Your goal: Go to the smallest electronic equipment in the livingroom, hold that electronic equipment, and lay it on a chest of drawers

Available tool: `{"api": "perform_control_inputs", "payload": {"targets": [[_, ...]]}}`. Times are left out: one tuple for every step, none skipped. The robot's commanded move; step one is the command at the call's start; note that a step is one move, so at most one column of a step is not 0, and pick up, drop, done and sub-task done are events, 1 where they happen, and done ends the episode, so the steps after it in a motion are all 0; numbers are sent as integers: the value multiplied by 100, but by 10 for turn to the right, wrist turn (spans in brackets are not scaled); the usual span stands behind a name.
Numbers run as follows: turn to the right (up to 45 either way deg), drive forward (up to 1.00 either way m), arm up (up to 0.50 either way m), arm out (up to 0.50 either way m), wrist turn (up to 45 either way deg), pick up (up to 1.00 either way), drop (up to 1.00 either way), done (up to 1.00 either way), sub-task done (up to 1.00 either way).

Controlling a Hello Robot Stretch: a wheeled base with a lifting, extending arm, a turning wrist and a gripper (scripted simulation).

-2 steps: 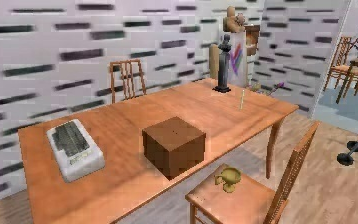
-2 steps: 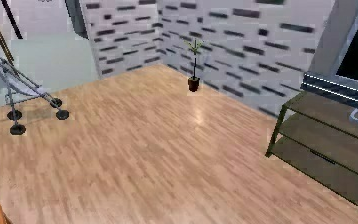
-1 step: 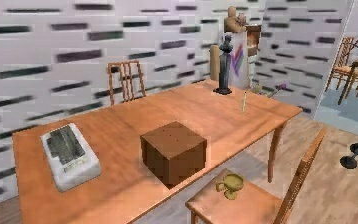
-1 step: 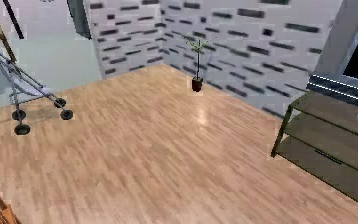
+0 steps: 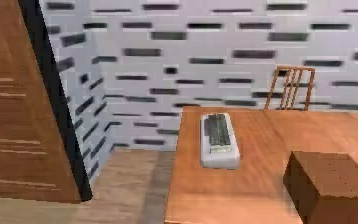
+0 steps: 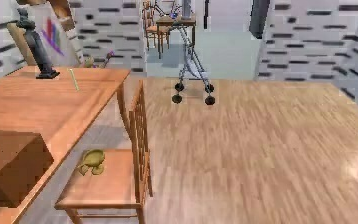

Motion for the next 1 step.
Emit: {"api": "perform_control_inputs", "payload": {"targets": [[-450,0,0,0,0,0,0,0,0]]}}
